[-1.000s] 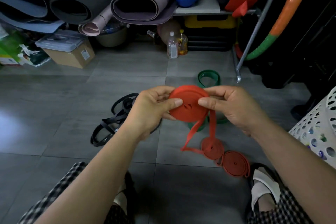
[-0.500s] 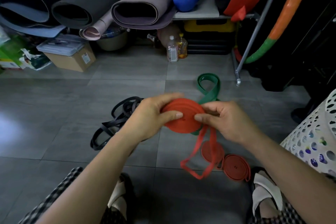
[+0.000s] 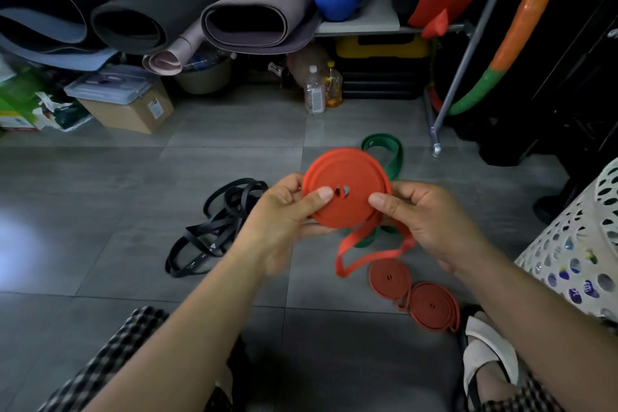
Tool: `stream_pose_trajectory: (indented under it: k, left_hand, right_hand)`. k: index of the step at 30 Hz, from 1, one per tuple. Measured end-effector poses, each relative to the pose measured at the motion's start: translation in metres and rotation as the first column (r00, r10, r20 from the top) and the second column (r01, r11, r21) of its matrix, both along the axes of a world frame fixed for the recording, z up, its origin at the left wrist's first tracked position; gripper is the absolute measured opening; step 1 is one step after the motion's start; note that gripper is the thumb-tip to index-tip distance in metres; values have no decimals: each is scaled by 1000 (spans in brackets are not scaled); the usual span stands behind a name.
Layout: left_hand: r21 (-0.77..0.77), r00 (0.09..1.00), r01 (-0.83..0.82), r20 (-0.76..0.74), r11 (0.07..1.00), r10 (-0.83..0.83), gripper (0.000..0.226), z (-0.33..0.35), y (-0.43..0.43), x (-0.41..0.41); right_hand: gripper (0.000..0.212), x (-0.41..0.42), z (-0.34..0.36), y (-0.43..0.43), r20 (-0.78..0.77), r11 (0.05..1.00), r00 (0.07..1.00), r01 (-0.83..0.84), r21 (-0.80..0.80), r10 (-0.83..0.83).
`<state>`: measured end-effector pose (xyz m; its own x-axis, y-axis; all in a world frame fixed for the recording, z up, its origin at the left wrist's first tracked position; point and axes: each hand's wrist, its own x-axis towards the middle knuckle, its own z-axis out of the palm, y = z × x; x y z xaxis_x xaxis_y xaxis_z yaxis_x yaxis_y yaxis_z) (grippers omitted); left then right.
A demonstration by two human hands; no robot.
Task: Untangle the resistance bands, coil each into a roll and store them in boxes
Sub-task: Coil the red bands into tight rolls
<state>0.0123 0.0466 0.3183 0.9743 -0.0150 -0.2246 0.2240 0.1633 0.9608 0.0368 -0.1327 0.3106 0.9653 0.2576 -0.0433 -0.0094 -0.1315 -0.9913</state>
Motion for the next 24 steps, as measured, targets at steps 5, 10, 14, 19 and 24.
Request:
stream_pose_trajectory:
  k: [5, 10, 14, 19, 24]
  left_hand:
    - [548, 943, 180, 142, 817, -302, 33, 5, 14, 5]
    - [381, 979, 42, 167, 924, -114, 14, 7, 8, 2]
    - [404, 950, 185, 160, 896, -268, 31, 11, 10, -4]
    - [430, 928, 165, 236, 888, -287, 29, 13, 15, -7]
    - [118, 956, -17, 291, 993, -18, 31, 31, 35, -4]
  right_hand:
    - [6, 2, 0, -6, 192, 899, 959, -111, -424, 209]
    - [17, 2, 2, -1, 146, 974, 977, -125, -191, 154]
    - [21, 4, 2, -5, 74, 965, 971, -216, -146, 229]
    - [26, 3, 2, -12, -58, 950, 955, -297, -93, 293]
    - [32, 5, -18, -37, -253, 737, 869, -495, -459, 426]
